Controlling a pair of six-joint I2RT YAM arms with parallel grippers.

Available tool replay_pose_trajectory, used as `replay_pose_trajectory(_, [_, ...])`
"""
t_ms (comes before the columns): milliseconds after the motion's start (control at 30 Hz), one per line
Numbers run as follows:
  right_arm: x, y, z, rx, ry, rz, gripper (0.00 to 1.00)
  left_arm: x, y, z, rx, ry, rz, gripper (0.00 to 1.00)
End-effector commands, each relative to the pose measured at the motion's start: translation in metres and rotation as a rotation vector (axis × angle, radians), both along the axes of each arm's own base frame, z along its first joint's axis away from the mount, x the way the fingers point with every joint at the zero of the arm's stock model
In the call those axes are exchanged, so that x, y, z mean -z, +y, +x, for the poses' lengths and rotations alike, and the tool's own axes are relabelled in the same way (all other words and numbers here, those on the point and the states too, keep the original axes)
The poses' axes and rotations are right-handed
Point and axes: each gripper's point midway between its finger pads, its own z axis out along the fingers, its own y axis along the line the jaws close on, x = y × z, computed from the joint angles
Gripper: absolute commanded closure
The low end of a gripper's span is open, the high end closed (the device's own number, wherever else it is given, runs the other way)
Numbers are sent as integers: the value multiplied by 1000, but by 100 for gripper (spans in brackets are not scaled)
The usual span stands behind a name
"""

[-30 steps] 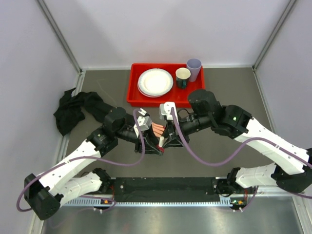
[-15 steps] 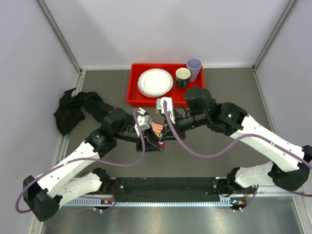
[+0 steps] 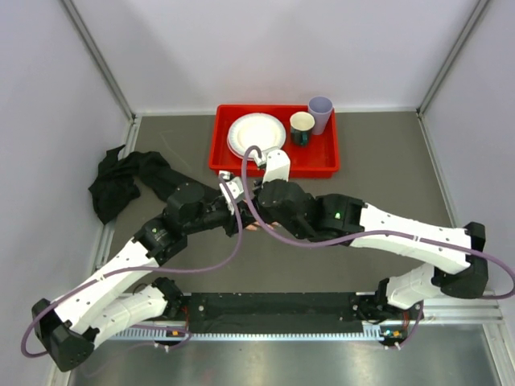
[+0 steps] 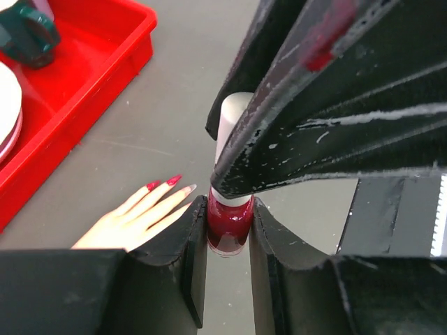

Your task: Paint the nails

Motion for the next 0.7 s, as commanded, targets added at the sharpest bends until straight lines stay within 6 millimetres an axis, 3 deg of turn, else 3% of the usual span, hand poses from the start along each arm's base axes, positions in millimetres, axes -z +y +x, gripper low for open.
replay_pose_trajectory(0, [-11,-12,-13,81,15,42,100,-35,17,40,-204,-111,-77,100])
replay_pose_trajectory(33, [-20,-15,-12,68,2,57,93,-37,14,35,-174,-115,-86,100])
replay_pose_trajectory(67, [-27,-14,-16,23,6,72,77,-37,8,26,-111,-111,-93,100])
replay_pose_trajectory(133, [-51,-28,-13,-37,-38,91,65,-42,1,13,-21,-115,-113,100])
replay_pose_trajectory(167, [-56,-25,-21,-129,-29,102,55,-46,-7,-5,88,-111,-137,100])
replay_pose_trajectory(200, [-65,-33,-15,-182,-75,74,50,-49,-11,-15,144,-110,-153,100])
replay_pose_trajectory(267, [-79,-43,-27,-301,-100,89,35,-55,-18,-39,287,-105,-193,100])
replay_pose_trajectory(300, [-81,-50,-24,-341,-136,60,34,-55,-19,-46,319,-86,-205,100])
replay_pose_trajectory(333, [-88,-51,-40,-449,-139,90,33,-53,-20,-53,361,-75,-206,100])
replay_pose_trajectory(400, [-84,-53,-49,-579,-162,70,34,-57,-24,-72,482,-44,-237,100])
replay_pose_trajectory(433, [-84,-49,-68,-701,-148,90,36,-57,-25,-77,519,-28,-242,100])
replay_pose_trajectory(467, [-80,-48,-74,-743,-137,82,42,-58,-26,-81,552,-15,-250,100])
replay_pose_trajectory(567, [-71,-40,-82,-861,-139,42,46,-57,-27,-99,680,65,-252,100])
replay_pose_trajectory(667, [-72,-35,-85,-928,-132,41,47,-55,-28,-101,711,105,-249,100])
